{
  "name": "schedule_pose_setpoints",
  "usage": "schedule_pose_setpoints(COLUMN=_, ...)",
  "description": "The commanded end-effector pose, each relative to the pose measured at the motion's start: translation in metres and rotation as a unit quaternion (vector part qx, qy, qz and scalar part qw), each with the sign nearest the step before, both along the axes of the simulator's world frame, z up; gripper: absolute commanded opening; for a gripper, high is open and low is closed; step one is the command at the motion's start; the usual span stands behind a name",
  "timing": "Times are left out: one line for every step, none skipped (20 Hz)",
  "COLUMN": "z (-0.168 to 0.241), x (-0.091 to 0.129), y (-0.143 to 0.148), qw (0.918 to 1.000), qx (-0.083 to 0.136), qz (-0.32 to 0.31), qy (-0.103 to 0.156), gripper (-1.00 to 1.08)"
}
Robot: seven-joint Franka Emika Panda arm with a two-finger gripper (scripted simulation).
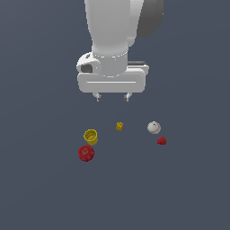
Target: Pick up a designated object from a clutter of objects.
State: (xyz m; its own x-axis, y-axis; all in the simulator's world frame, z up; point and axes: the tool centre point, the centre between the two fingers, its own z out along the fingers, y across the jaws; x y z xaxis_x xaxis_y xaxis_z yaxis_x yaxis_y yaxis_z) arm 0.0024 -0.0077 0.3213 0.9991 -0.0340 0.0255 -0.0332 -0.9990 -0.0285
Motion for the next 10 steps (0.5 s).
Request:
schedule_pose_setpoints(z=0.000, x=0.000, y=0.000, qw=1.0000, qx=0.000, qz=0.000, qy=0.000, gripper=1.00)
schedule_pose_setpoints(z=0.000, x=0.000, y=0.000, qw=1.0000, qx=0.000, qz=0.000, qy=0.000, gripper=1.00)
schedule_pose_setpoints(z=-0.001, x=0.000, y=-0.001, qw=1.0000, qx=0.000, qz=0.000, qy=0.000, gripper=1.00)
schedule_pose_setpoints(z=-0.001, x=0.000, y=-0.002, qw=1.0000, qx=0.000, qz=0.001, qy=0.001, gripper=1.00)
schedule_pose_setpoints(z=-0.002, x=0.000, y=-0.004, qw=1.0000, qx=0.001, qz=0.001, qy=0.002, gripper=1.00)
schedule_pose_setpoints(z=-0.004, x=0.000, y=-0.006, qw=1.0000, qx=0.001, qz=0.002, qy=0.003, gripper=1.00)
schedule_pose_setpoints(z=-0.005, x=0.000, y=-0.008, qw=1.0000, qx=0.002, qz=0.002, qy=0.004, gripper=1.00)
schedule_pose_setpoints(z=-0.007, x=0.000, y=-0.010, qw=1.0000, qx=0.002, qz=0.003, qy=0.005, gripper=1.00)
schedule_pose_setpoints(z=-0.008, x=0.000, y=-0.012, qw=1.0000, qx=0.003, qz=0.004, qy=0.006, gripper=1.00)
schedule_pose_setpoints(z=-0.009, x=0.000, y=-0.013, qw=1.0000, qx=0.003, qz=0.004, qy=0.006, gripper=1.00)
